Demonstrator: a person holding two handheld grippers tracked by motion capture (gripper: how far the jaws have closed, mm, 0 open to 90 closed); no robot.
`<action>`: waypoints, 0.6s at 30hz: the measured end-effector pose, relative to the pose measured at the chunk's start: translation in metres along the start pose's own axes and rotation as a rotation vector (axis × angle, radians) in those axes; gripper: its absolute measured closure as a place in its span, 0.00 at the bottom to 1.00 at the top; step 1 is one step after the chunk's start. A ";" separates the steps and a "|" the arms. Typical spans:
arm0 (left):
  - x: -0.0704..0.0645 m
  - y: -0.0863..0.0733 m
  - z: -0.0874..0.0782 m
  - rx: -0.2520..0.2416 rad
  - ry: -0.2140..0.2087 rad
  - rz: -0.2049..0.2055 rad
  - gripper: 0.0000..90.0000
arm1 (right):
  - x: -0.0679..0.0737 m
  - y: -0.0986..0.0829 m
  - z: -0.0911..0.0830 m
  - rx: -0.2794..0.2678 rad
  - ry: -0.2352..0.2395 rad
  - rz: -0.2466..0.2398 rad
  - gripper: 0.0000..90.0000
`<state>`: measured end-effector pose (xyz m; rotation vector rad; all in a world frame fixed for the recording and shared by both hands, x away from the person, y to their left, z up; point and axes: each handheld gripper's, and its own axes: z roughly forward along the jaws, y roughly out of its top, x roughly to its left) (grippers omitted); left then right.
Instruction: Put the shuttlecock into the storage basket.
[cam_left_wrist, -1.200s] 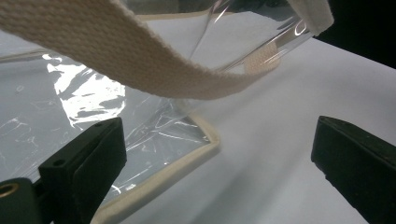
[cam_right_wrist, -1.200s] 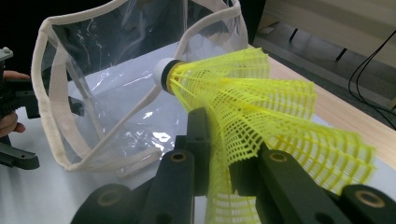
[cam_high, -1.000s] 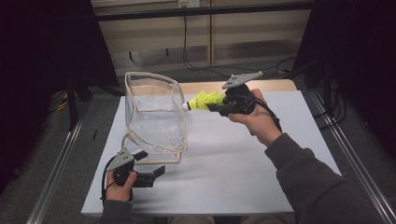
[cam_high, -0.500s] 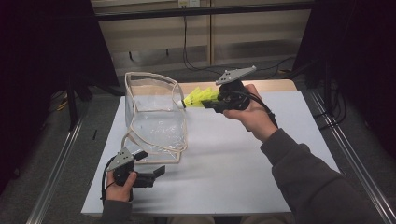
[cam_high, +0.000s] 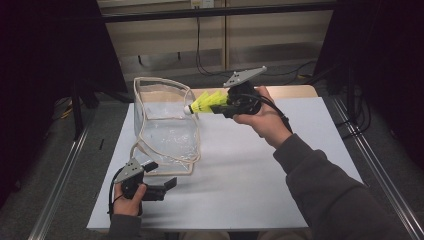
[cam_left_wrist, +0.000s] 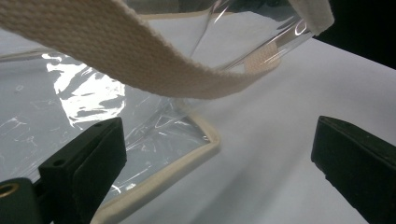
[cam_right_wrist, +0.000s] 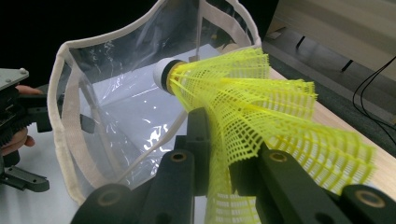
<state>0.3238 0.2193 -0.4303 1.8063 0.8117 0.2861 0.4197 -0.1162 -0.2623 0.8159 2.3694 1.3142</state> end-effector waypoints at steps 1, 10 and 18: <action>0.000 0.000 0.000 -0.004 0.002 -0.001 0.04 | 0.001 0.001 0.001 -0.006 0.002 0.002 0.90; -0.001 0.000 0.001 -0.004 -0.001 -0.003 0.04 | 0.006 0.012 0.008 -0.002 0.010 -0.016 0.90; 0.000 -0.001 0.000 -0.005 -0.001 -0.006 0.04 | 0.012 0.018 0.017 0.009 0.019 -0.031 0.90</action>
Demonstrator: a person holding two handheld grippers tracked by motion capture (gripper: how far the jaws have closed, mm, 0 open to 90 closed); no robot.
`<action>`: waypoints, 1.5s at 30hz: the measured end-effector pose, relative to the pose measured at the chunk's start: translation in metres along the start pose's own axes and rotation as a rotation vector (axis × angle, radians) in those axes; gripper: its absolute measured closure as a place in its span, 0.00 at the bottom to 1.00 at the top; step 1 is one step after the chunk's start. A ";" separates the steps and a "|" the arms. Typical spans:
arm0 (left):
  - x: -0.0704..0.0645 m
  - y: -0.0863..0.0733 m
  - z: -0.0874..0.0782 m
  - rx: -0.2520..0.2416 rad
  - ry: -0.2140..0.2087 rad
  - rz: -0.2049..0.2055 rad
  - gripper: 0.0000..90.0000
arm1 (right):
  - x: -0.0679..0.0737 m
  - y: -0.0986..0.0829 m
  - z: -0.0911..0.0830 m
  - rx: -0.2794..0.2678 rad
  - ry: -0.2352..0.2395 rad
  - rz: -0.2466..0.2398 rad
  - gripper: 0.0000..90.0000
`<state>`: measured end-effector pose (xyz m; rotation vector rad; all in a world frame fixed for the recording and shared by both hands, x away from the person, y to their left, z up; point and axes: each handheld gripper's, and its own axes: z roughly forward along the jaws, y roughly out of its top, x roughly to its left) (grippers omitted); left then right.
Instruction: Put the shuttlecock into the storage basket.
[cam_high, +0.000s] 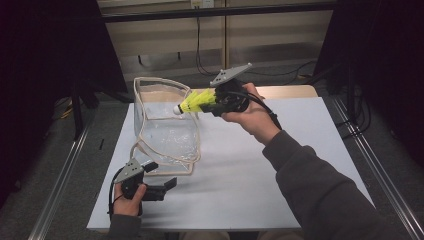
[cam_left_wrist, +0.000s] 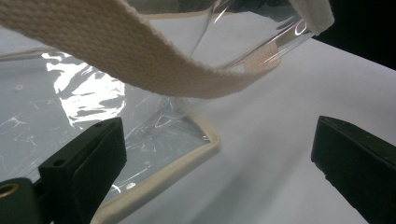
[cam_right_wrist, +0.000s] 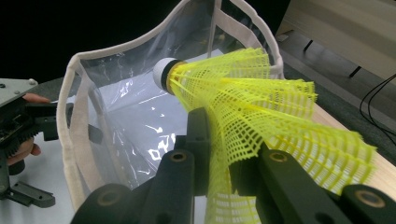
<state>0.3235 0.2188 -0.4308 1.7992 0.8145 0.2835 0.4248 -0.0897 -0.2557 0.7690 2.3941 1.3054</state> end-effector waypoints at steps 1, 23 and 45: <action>0.000 0.000 0.000 0.000 0.000 -0.001 0.04 | 0.001 0.001 0.001 0.001 -0.002 -0.005 0.90; 0.001 0.000 -0.001 -0.002 -0.003 -0.001 0.04 | 0.020 0.012 0.031 0.036 0.023 -0.051 0.90; 0.001 -0.001 -0.001 -0.002 -0.002 -0.001 0.04 | 0.033 0.016 0.054 0.067 0.030 -0.087 0.90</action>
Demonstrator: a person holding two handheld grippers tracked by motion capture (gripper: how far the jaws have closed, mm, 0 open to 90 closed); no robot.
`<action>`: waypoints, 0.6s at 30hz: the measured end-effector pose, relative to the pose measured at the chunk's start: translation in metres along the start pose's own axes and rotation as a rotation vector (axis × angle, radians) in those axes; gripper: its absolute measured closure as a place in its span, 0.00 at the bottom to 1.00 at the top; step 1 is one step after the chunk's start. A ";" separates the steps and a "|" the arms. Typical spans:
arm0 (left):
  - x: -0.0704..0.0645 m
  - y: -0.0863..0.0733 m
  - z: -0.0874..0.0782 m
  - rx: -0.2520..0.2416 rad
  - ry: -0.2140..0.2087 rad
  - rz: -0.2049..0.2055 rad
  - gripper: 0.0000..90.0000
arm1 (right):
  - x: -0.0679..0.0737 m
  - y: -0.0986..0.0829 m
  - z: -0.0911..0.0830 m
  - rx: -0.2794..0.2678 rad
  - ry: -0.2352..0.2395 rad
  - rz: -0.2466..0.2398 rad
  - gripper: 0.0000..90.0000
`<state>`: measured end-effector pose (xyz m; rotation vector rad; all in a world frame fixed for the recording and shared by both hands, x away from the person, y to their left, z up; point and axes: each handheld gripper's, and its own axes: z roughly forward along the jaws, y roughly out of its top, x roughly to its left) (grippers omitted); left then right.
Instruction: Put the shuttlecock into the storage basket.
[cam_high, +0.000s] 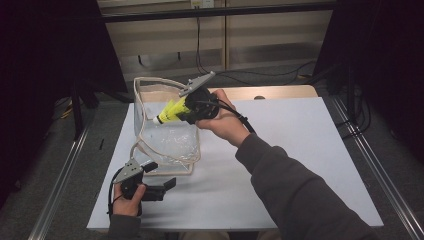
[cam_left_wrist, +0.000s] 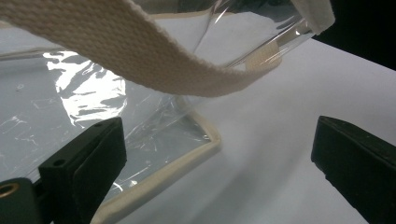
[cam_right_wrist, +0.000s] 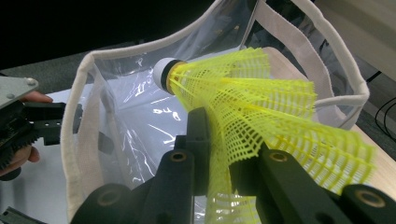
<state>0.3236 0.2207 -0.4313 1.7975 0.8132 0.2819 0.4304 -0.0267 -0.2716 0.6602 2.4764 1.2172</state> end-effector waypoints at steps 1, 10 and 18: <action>0.000 0.000 0.000 0.000 0.000 0.000 0.04 | 0.000 0.000 0.001 0.002 0.003 -0.002 0.90; 0.000 0.000 0.000 0.001 0.000 0.001 0.04 | 0.004 0.000 0.010 0.015 0.000 -0.013 0.90; 0.000 0.000 0.000 -0.004 0.003 0.002 0.04 | 0.006 -0.001 0.018 0.031 0.004 -0.017 0.90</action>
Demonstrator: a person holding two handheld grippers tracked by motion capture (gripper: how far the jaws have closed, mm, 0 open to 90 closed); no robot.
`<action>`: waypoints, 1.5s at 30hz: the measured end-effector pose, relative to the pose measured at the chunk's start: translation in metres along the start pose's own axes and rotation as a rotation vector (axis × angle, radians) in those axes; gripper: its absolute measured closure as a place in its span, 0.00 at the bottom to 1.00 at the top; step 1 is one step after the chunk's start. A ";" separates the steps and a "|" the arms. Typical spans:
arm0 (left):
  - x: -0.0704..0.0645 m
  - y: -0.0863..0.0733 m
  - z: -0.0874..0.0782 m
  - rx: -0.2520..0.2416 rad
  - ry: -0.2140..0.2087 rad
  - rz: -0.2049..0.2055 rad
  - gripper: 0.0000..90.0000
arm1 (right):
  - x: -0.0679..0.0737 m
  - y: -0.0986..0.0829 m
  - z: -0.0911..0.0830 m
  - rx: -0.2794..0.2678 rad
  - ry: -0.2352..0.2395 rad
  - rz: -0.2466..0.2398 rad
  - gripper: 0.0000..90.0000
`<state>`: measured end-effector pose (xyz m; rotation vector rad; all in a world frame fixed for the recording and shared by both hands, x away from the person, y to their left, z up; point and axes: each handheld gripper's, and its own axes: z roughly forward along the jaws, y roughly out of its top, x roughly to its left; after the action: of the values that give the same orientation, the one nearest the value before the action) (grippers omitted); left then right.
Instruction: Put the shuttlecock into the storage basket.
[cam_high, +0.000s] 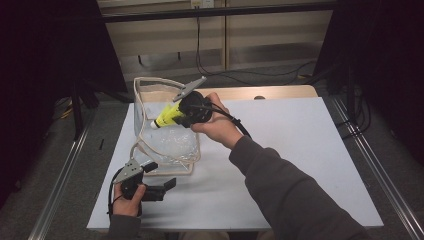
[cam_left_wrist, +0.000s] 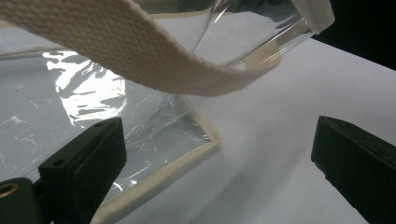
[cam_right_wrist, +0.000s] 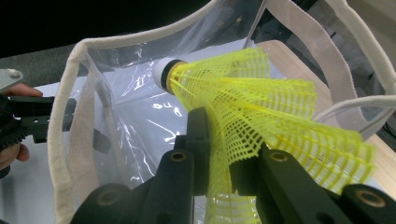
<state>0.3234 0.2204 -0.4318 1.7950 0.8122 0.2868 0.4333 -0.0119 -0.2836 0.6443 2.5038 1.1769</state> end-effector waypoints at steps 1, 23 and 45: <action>0.000 0.000 0.000 0.004 -0.002 0.000 0.04 | 0.001 0.000 0.001 -0.001 0.001 0.000 0.90; 0.001 -0.001 0.000 0.002 0.000 -0.007 0.04 | 0.006 -0.006 0.031 0.044 0.015 -0.003 0.90; 0.001 -0.001 0.000 0.000 0.001 -0.008 0.04 | 0.013 -0.010 0.049 0.092 0.024 -0.025 0.90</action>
<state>0.3235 0.2213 -0.4330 1.7917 0.8202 0.2824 0.4418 0.0210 -0.3228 0.6237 2.5913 1.0715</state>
